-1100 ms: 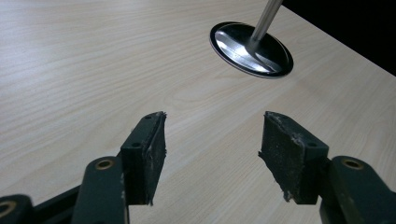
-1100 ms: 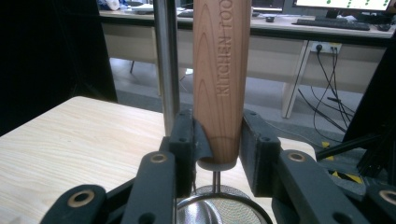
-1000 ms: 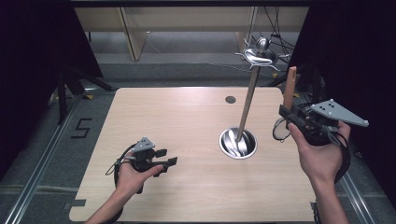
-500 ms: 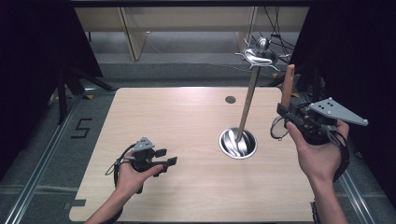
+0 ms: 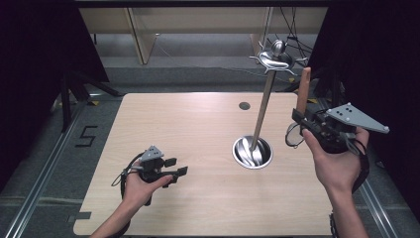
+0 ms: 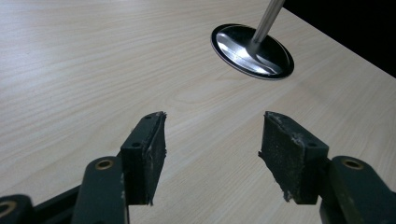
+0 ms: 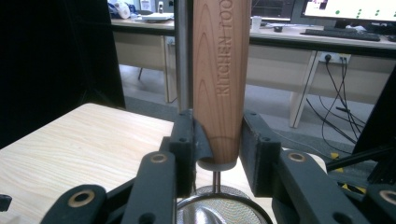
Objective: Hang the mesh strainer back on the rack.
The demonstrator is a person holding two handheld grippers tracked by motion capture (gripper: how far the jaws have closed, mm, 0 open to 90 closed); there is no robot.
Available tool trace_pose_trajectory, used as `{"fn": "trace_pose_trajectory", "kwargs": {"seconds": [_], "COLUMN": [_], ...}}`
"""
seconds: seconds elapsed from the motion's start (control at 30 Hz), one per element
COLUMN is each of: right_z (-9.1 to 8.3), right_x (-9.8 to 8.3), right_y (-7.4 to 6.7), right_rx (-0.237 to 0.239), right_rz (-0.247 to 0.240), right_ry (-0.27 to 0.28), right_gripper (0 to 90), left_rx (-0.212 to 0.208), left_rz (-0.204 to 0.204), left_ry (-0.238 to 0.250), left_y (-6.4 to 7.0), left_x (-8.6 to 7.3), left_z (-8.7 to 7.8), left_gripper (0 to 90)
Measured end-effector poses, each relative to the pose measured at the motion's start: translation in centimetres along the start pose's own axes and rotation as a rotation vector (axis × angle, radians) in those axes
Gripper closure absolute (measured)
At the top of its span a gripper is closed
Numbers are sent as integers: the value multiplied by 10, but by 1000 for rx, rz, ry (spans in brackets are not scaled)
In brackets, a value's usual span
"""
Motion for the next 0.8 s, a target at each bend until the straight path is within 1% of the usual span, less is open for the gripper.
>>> {"fn": "trace_pose_trajectory", "kwargs": {"seconds": [0.03,0.07,0.13,0.23,0.33,0.43,0.47,0.5,0.6,0.8], "right_z": [1,1,2,2,2,2,2,2,4,5], "right_x": [0,0,1,2,2,3,3,3,4,5], "right_y": [0,-1,0,0,-2,-2,-3,-4,-4,-6], "right_rx": [4,0,4,1,6,6,8,7,14,20], "right_rz": [-10,-2,-27,-30,-11,-17,-7,-6,-19,-7], "right_ry": [1,0,6,11,10,9,6,5,11,7], "right_gripper": [694,694,694,694,694,694,694,694,694,694], "left_rx": [-2,-4,-4,-3,-3,-1,-1,-1,-1,2], "left_rz": [0,-5,-6,-6,-7,-2,-4,-4,-4,-6], "left_ry": [-3,3,3,1,2,0,0,0,1,0], "left_y": [0,1,1,1,0,0,0,0,0,-1], "left_x": [0,0,0,0,0,0,0,0,0,0], "left_z": [0,0,0,0,0,0,0,0,0,0], "left_gripper": [392,392,392,392,392,392,392,392,392,392]}}
Point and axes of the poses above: each handheld gripper's, and its own axes: z roughly forward along the jaws, x roughly out of its top, y roughly to its right, the point moved 8 cm from there along z, roughly forward along the jaws, and after that the axes turned 7 degrees about -z, right-handed, at the moved point
